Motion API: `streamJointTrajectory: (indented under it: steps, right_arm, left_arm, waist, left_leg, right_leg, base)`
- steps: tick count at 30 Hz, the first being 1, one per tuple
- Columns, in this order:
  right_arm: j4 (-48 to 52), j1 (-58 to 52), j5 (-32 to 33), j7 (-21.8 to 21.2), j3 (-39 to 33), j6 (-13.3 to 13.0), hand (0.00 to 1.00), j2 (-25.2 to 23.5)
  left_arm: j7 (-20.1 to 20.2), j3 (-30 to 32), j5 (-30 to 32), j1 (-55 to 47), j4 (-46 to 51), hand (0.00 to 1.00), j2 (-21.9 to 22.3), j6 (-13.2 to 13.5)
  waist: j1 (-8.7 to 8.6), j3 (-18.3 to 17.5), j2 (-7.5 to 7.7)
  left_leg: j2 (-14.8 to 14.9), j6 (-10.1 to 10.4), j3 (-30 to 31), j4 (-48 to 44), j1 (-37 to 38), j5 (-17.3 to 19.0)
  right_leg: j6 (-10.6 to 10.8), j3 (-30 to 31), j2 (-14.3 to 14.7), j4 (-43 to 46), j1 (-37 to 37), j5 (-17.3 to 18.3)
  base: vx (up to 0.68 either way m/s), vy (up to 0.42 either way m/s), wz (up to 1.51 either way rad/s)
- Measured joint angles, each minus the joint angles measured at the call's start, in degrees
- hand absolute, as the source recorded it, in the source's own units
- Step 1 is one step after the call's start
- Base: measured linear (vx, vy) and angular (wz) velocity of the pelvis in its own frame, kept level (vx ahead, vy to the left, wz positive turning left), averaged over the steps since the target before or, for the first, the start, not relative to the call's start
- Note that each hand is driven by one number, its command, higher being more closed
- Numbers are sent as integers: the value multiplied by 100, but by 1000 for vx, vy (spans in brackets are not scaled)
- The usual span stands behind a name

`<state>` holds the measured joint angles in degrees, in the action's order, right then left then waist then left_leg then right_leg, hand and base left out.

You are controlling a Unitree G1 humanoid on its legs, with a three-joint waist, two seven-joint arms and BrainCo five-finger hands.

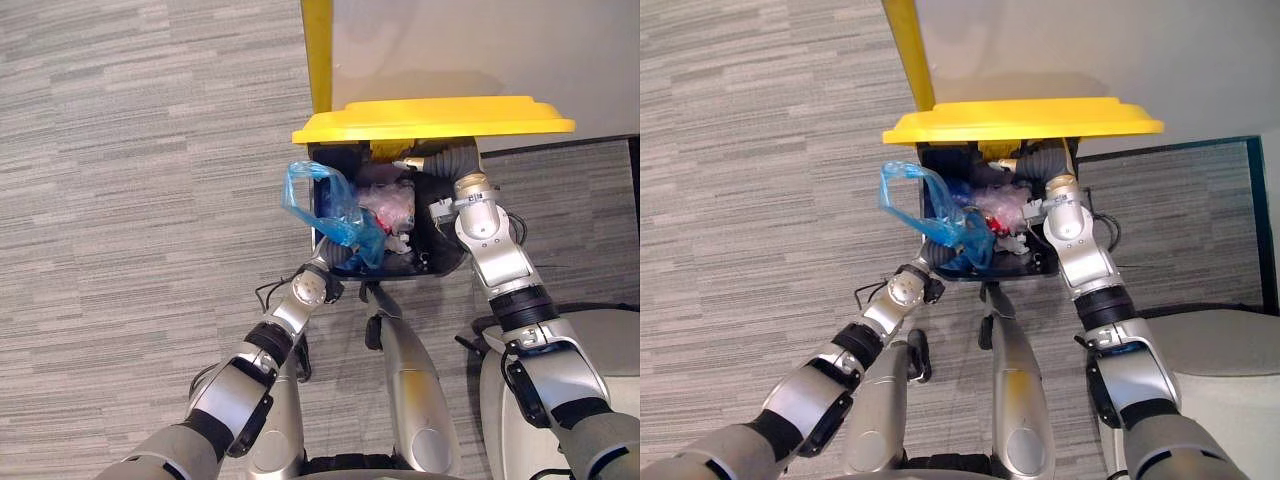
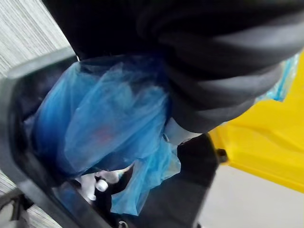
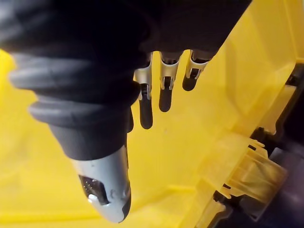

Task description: Gather rubbish on tea table into small bin, then transfer packed bag to large trash can.

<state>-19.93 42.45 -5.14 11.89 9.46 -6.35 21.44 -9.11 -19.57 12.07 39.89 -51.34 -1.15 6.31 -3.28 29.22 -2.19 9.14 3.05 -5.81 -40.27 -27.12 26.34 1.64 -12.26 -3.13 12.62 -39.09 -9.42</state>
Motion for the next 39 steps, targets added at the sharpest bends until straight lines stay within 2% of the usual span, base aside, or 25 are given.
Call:
streamJointTrajectory:
  steps: [4,13,19,26,30,33,37,39]
  right_arm:
    - [127,-76,2,32,0,-71,0,-87]
    - [383,-177,2,-93,21,-184,0,-142]
    - [376,-177,-8,-99,57,-184,0,-203]
    - [216,-422,-88,-218,58,-183,0,-198]
    - [210,-604,-102,-301,32,-184,0,-187]
    - [210,-1064,-97,-343,-75,-183,0,-191]
    - [100,-1849,-98,-463,-80,-183,0,-432]
    - [-48,-2197,-98,-476,-204,-182,0,-618]
  left_arm:
    - [-60,10,300,-10,0,0,80,-147]
    - [31,-2,441,-7,8,0,157,-147]
    - [29,-2,438,-18,15,0,152,-143]
    - [25,2,416,-370,32,0,-58,-137]
    - [30,1,155,-706,458,0,-298,-121]
    - [34,61,-159,-1212,1102,0,-484,46]
    - [169,399,-756,-2246,1600,0,-587,225]
    - [197,507,-926,-2702,1696,0,-604,295]
  waist:
    - [75,0,0]
    - [89,-2,4]
    - [87,-6,11]
    - [98,-28,65]
    - [96,-37,81]
    - [107,-58,100]
    - [131,-521,162]
    - [163,-610,165]
  left_leg:
    - [67,2,-64,0,-41,40]
    - [239,94,-201,-14,-43,61]
    - [210,126,-217,37,16,38]
    - [88,179,-205,556,579,-144]
    - [67,193,-141,716,756,-216]
    - [-15,190,-57,1013,1154,-355]
    - [-53,177,-5,1342,1477,-462]
    - [-73,175,33,1521,1727,-522]
  right_leg:
    - [0,96,77,22,-95,0]
    - [4,148,267,4,-165,5]
    - [-5,191,255,4,-154,-2]
    - [-4,134,186,-204,330,0]
    - [-6,76,166,-284,513,4]
    - [-81,-41,76,-294,864,100]
    - [-49,-124,30,-365,1129,179]
    - [-58,-170,19,-434,1358,198]
  base:
    - [55,-47,-9]
    - [69,-60,-10]
    - [44,-33,-2]
    - [61,-20,8]
    - [70,-23,9]
    - [49,-5,23]
    - [41,-15,12]
    - [47,-13,14]
